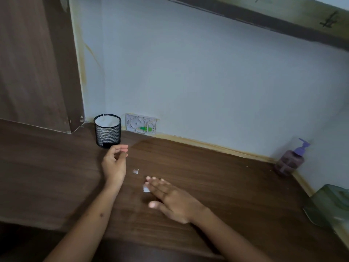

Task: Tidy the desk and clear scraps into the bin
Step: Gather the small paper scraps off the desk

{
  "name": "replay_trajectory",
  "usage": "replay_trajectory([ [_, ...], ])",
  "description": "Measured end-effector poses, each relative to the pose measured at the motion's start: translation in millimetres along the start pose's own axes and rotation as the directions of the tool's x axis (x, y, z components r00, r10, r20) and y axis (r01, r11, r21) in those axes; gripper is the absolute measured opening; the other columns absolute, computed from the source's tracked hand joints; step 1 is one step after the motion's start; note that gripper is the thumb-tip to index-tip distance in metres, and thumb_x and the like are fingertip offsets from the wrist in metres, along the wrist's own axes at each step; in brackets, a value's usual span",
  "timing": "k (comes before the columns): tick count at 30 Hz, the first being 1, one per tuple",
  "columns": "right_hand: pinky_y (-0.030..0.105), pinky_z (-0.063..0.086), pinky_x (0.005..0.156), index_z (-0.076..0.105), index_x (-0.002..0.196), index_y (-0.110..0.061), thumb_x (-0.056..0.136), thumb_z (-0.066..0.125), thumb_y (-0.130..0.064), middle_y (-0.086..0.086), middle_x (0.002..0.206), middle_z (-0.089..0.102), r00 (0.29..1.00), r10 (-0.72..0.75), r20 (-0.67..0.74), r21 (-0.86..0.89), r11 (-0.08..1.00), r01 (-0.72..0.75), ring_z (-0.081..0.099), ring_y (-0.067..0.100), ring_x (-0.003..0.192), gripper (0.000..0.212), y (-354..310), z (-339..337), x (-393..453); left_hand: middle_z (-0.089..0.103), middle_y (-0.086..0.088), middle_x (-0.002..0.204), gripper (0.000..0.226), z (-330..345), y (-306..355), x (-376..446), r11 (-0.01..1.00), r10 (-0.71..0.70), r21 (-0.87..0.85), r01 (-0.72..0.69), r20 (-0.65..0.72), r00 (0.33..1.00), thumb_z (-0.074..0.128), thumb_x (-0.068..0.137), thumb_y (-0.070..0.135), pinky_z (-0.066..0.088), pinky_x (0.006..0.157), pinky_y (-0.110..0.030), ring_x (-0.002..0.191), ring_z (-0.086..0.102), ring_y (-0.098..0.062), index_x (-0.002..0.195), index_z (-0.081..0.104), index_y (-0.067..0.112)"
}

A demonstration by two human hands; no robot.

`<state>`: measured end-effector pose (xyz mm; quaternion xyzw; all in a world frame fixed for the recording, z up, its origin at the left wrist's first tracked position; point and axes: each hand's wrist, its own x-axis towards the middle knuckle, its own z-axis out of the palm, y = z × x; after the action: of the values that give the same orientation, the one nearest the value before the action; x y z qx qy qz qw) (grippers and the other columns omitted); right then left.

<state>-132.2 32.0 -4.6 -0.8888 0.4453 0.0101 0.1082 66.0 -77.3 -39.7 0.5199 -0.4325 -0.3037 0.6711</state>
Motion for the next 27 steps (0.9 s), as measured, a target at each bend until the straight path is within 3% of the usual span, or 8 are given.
replay_trajectory([
  [3,0.025,-0.002,0.121,0.01,0.154,-0.025,0.087,0.006,-0.069,-0.01,0.161,0.0,0.981,0.192,0.008,0.044,0.98,-0.192,-0.005,0.001,0.145,0.081,34.6,-13.4,-38.7,0.065,-0.005,0.086,0.026,0.4,-0.4,0.0,1.0,-0.002,0.002,0.002,0.008,1.0,0.052,0.087,-0.005,0.048,0.075,-0.033,0.064,0.059,0.007,0.091,0.065,0.016],
  [6,0.019,-0.007,0.114,0.014,0.154,-0.024,0.092,0.014,-0.063,-0.008,0.16,-0.001,0.896,0.445,0.013,0.09,0.891,-0.444,-0.009,0.0,0.141,0.073,74.8,-25.9,-76.3,0.065,-0.008,0.088,0.025,1.1,-1.4,-0.7,1.0,0.005,-0.009,-0.005,0.017,1.0,0.051,0.087,-0.006,0.047,0.072,-0.03,0.063,0.059,0.008,0.092,0.065,0.015],
  [10,0.03,-0.001,0.117,0.012,0.154,-0.013,0.068,-0.002,-0.087,0.007,0.162,0.001,0.717,0.696,-0.033,0.149,0.713,-0.686,0.0,0.017,0.149,0.114,122.6,-25.0,-107.9,0.064,-0.009,0.088,0.024,-3.1,-2.5,0.6,0.999,0.0,-0.05,0.001,0.006,1.0,0.051,0.087,-0.006,0.046,0.073,-0.032,0.063,0.059,0.007,0.094,0.065,0.012],
  [13,0.036,0.0,0.12,0.007,0.153,-0.005,0.095,0.017,-0.063,0.013,0.162,-0.003,0.646,0.763,-0.034,0.216,0.637,-0.74,-0.003,0.021,0.15,0.083,119.1,-18.5,-98.8,0.065,-0.008,0.088,0.024,-11.4,-4.6,3.4,0.996,-0.023,-0.088,0.019,-0.045,0.999,0.051,0.086,-0.004,0.046,0.076,-0.035,0.063,0.059,0.006,0.095,0.067,0.012],
  [17,0.036,-0.001,0.121,0.001,0.153,-0.006,0.08,0.009,-0.076,0.012,0.161,-0.008,0.732,0.681,-0.011,0.27,0.707,-0.654,-0.006,0.023,0.149,0.101,78.2,-18.6,-44.0,0.065,-0.002,0.084,0.024,-17.3,-6.2,4.0,0.994,-0.046,-0.101,0.038,-0.071,0.996,0.052,0.086,-0.001,0.047,0.079,-0.038,0.064,0.059,0.003,0.093,0.067,0.017],
  [23,0.027,-0.005,0.114,0.002,0.154,-0.013,0.099,0.019,-0.057,0.005,0.162,-0.003,0.94,0.341,0.02,0.272,0.903,-0.333,-0.005,0.019,0.149,0.072,-3.5,-20.9,52.7,0.065,0.004,0.082,0.025,-17.8,-5.7,3.1,0.996,-0.038,-0.085,0.034,-0.05,0.998,0.053,0.087,-0.002,0.047,0.078,-0.038,0.064,0.059,0.004,0.091,0.066,0.018],
  [27,0.028,-0.002,0.121,0.011,0.154,-0.012,0.103,0.026,-0.045,0.004,0.162,0.004,0.995,0.069,0.066,0.148,0.986,-0.078,0.0,0.014,0.149,0.062,-42.7,-14.1,61.3,0.065,-0.002,0.082,0.023,-17.7,-6.4,3.2,0.996,-0.024,-0.088,0.02,-0.053,0.998,0.053,0.087,-0.003,0.047,0.078,-0.039,0.063,0.059,0.006,0.093,0.066,0.015],
])
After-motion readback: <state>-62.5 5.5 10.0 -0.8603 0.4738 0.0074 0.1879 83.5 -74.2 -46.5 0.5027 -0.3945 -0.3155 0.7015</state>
